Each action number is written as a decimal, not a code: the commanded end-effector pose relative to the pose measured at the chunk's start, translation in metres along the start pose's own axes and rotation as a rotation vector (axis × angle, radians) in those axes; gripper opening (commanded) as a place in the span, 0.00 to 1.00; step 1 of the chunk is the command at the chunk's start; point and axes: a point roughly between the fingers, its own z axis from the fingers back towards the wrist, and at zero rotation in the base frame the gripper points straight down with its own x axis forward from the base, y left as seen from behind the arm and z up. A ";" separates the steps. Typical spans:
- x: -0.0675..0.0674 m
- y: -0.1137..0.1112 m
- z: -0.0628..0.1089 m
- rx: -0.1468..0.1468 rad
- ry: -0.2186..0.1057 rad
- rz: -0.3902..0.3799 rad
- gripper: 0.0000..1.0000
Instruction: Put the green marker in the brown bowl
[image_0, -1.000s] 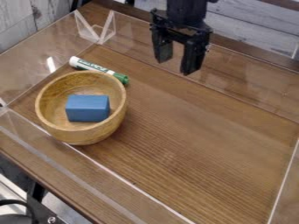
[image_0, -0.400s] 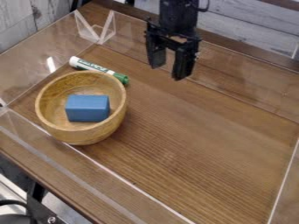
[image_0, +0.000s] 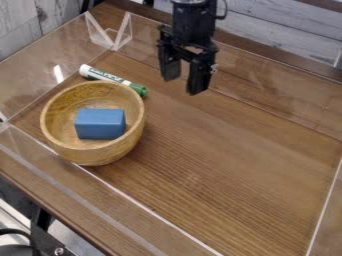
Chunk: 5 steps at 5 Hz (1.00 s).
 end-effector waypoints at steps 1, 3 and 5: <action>0.006 0.018 0.019 0.043 -0.059 -0.005 1.00; 0.006 0.039 0.013 0.060 -0.053 -0.029 1.00; 0.005 0.051 0.008 0.067 -0.044 -0.042 1.00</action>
